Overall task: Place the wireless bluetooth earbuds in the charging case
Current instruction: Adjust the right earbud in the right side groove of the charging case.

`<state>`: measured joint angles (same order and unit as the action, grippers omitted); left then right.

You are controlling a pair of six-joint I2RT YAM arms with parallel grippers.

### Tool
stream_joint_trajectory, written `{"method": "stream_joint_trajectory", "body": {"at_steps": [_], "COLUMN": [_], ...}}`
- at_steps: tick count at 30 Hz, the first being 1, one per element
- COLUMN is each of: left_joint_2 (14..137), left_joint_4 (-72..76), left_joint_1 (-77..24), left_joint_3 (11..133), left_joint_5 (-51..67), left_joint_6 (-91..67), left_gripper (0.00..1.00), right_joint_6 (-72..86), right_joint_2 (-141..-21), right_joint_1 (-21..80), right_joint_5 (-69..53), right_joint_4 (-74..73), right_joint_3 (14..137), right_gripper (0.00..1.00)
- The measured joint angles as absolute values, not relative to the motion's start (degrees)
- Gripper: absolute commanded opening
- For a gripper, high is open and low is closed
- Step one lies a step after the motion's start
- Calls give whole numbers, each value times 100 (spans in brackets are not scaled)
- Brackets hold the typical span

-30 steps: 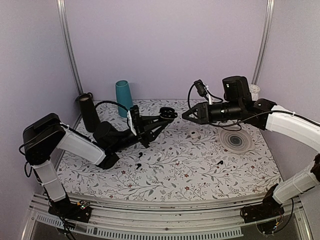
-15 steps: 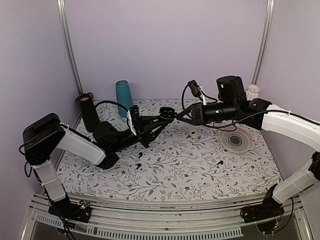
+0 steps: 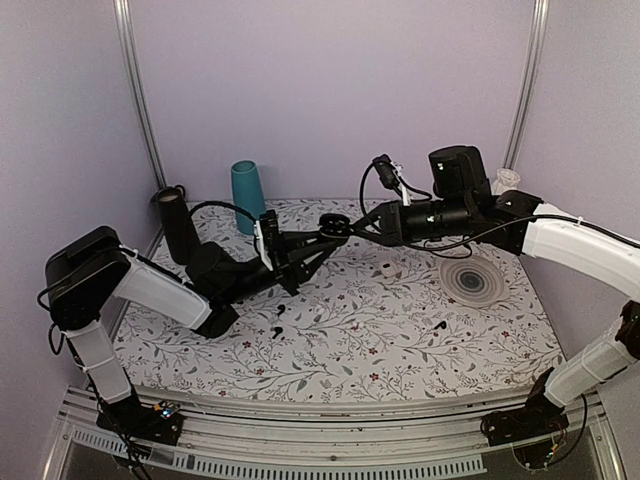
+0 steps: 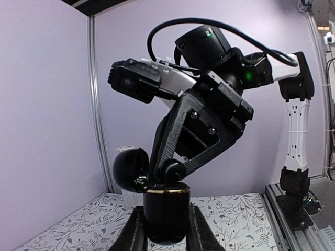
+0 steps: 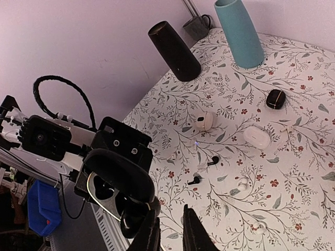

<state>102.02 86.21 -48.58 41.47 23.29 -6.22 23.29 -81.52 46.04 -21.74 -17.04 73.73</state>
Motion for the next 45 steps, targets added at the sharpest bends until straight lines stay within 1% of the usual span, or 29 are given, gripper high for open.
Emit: {"method": "stream_joint_trajectory", "body": {"at_steps": [11, 22, 26, 27, 31, 38, 41, 45], "left_joint_2": [10200, 10171, 10162, 10162, 10162, 10130, 10029, 9828], "left_joint_4": [8547, 8114, 8110, 8117, 8114, 8106, 8106, 8117], "left_joint_1": [-4888, -4943, -4952, -4952, -4950, -4864, -4755, -4554], "left_joint_3": [4191, 4228, 4230, 4230, 4230, 4252, 4265, 4289], "left_joint_5": [2259, 1968, 1949, 1951, 1986, 2211, 2364, 2661], "left_joint_6": [-353, 134, 169, 148, -40, -552, -888, -1413], "left_gripper": [0, 0, 0, 0, 0, 0, 0, 0], "right_joint_6": [2340, 2460, 2458, 2453, 2322, 1802, 1505, 1026], "right_joint_2": [-8152, -8178, -8178, -8178, -8145, -7712, -7516, -7168], "right_joint_1": [4646, 4720, 4722, 4722, 4724, 4731, 4729, 4694], "right_joint_5": [-2123, -2108, -2082, -2086, -2150, -2421, -2547, -2622], "right_joint_4": [-1857, -2010, -2016, -2014, -1929, -1662, -1459, -939], "right_joint_3": [7387, 7459, 7465, 7465, 7411, 7026, 6851, 6267], "right_gripper": [17, 17, 18, 23, 31, 47, 51, 53]}}
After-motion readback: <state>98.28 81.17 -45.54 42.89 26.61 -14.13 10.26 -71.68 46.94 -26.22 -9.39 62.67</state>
